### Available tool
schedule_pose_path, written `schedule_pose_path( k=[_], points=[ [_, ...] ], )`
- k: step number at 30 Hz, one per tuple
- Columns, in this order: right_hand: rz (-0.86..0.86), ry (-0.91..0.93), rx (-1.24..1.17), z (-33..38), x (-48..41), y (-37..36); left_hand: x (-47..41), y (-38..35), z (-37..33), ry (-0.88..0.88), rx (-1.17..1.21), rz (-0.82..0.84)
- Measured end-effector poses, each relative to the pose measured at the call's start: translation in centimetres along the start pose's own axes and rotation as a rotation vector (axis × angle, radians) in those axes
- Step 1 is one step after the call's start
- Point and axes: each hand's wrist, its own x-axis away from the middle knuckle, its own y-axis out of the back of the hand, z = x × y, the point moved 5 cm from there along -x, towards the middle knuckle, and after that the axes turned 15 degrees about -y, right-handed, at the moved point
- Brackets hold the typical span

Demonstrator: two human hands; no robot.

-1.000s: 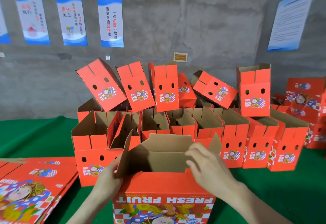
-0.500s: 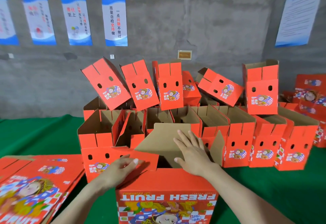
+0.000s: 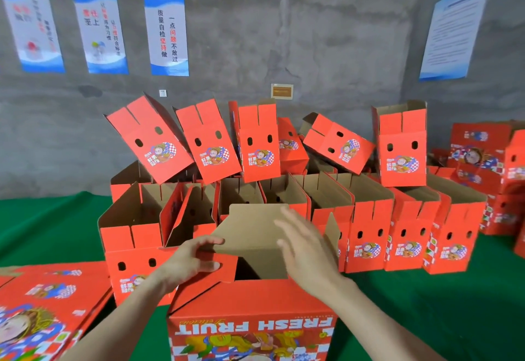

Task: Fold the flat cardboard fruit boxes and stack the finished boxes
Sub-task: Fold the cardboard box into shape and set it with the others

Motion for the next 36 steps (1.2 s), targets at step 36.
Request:
schedule_pose_path(
  k=[36],
  points=[
    [0.323, -0.404, -0.311, -9.5, 0.4, -3.9, 0.2, -0.3, -0.7, -0.041, -0.089, -0.162]
  ],
)
